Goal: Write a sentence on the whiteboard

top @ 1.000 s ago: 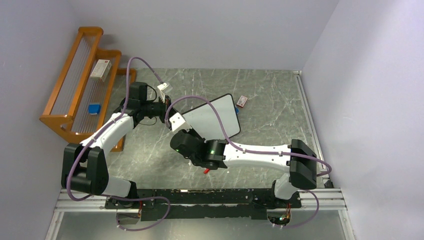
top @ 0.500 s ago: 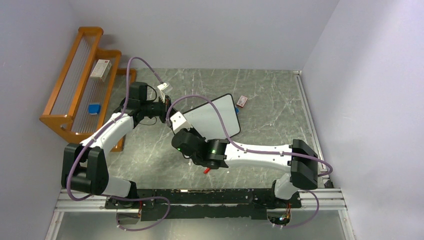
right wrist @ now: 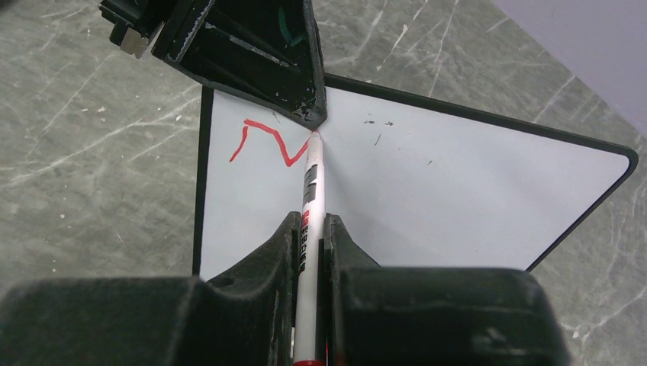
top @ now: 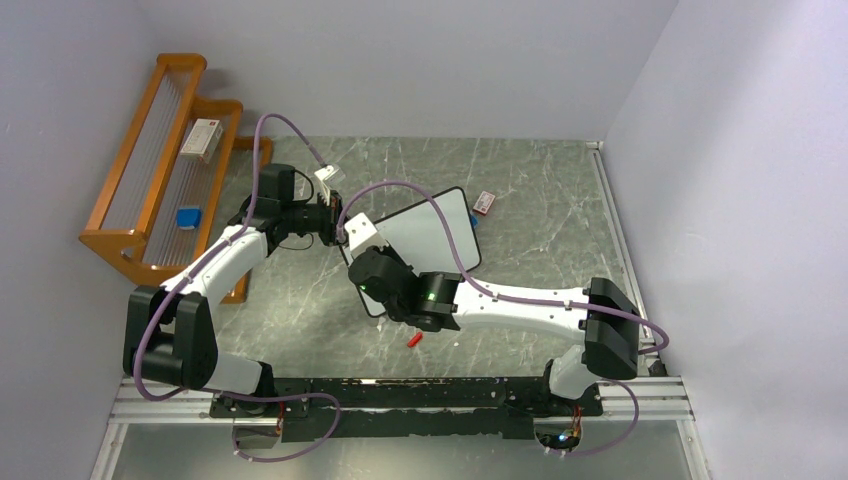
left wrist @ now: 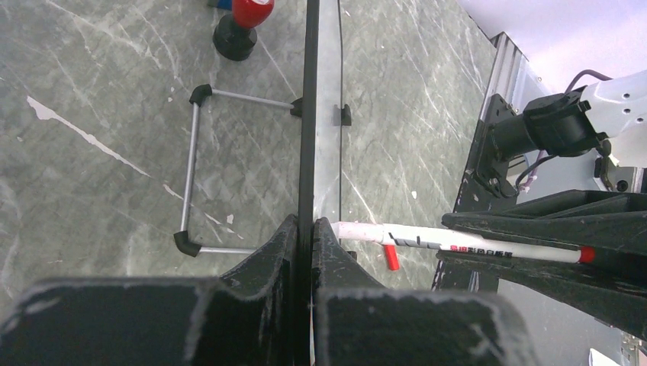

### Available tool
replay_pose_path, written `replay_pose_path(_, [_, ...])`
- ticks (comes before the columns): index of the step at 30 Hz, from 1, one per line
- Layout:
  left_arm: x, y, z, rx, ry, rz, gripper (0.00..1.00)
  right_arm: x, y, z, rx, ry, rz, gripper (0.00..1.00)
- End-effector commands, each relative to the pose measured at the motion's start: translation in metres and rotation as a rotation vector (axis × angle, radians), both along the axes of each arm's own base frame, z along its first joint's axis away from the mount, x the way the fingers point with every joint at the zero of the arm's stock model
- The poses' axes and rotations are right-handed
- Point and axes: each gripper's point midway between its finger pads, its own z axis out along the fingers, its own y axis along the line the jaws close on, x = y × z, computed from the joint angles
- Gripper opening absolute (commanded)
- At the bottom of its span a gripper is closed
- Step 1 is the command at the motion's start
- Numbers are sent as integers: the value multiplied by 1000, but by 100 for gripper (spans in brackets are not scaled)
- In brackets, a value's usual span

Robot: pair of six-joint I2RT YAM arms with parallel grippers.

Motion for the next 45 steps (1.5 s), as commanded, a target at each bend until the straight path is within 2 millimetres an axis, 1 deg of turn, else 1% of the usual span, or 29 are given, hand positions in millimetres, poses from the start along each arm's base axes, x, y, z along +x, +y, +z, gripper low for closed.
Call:
replay_pose_path(1, [-14,-4,-25,51,68,-32,5,13,-4,3,25,-10,-31,0])
replay_pose_path(15, [-13,-3,-26,58,68,-28,5,3,-21,-14,-9,51,-44,0])
replay_pose_path(21, [-13,-3,-26,58,68,-29,5,1,-24,-20,-20,66,-47,0])
replay_pose_path(29, [-13,-3,-27,61,69,-27,5,-1,-27,-24,-28,78,-53,0])
replay_pose_path(45, [-12,-2,-28,66,70,-25,5,-2,-30,-25,-26,80,-56,0])
